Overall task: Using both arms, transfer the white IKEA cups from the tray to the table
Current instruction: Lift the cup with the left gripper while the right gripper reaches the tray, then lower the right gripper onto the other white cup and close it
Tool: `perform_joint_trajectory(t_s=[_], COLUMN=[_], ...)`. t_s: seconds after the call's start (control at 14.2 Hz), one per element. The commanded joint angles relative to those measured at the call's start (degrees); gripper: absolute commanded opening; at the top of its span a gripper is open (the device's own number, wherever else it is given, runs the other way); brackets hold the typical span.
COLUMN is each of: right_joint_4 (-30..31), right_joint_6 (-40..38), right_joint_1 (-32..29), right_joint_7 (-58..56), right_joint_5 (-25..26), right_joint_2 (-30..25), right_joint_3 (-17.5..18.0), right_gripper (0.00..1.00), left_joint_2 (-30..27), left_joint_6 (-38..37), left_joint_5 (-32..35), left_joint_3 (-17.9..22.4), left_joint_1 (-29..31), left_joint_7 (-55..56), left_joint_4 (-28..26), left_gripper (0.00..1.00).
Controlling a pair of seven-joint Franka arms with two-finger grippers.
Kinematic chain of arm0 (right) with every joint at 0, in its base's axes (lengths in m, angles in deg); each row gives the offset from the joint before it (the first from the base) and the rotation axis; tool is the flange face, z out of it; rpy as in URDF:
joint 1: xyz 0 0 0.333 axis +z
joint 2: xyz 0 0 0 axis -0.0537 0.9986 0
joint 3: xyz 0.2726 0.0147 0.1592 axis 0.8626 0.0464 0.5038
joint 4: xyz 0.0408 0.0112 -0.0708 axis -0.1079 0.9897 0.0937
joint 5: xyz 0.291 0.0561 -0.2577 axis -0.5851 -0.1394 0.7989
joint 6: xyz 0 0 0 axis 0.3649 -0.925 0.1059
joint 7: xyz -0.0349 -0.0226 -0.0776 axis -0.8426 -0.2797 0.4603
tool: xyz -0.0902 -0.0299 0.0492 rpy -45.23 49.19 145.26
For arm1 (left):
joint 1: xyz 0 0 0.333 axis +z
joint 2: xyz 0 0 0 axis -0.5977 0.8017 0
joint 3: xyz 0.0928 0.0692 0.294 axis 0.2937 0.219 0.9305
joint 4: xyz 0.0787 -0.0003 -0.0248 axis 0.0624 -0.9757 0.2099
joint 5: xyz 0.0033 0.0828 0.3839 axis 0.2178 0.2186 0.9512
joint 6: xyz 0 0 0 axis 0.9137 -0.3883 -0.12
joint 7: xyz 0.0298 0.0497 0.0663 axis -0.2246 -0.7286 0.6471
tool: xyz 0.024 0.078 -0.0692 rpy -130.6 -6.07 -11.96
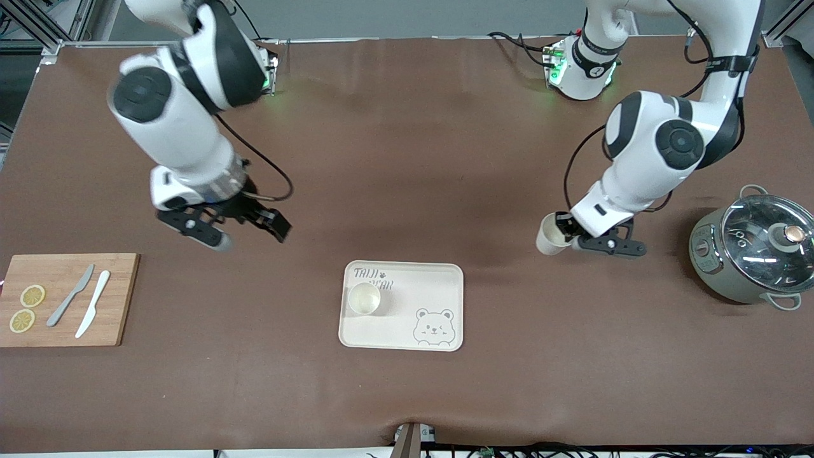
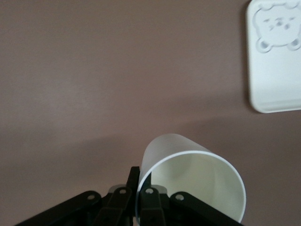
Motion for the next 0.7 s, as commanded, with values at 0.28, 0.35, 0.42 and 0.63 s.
perform_joint_trajectory(t_s=[0.28,0.35,0.42,0.63], right_joint_4=[-9.2,-9.3,-9.6,-10.7], right_joint_6=[2.8,3.6,5.0,7.3], right_joint_1=[5.9,5.8,5.8,5.9], right_joint_7=[16.0,16.6,16.7,18.1], right_joint_5=[5.8,6.0,6.0,6.0], right_joint_2=[13.7,14.7,15.7,18.2], right_joint_3=[-0.6,-0.6,-0.7,-0.7], right_gripper=[1.00,1.00,1.00,1.00], left_joint_2=[-9.5,-9.6,-9.6,-9.6], left_joint_6=[12.3,12.2,12.2,12.1], left_joint_5=[1.0,1.0,1.0,1.0], left_joint_3=[-0.6,-0.6,-0.5,-0.7], left_joint_1=[8.2,9.0,10.3,16.6], left_joint_7=[-12.2,-13.4,-14.8,-21.4], left_joint_4=[-22.1,-23.4,-24.4,-26.8], left_gripper=[0.00,0.00,0.00,0.00])
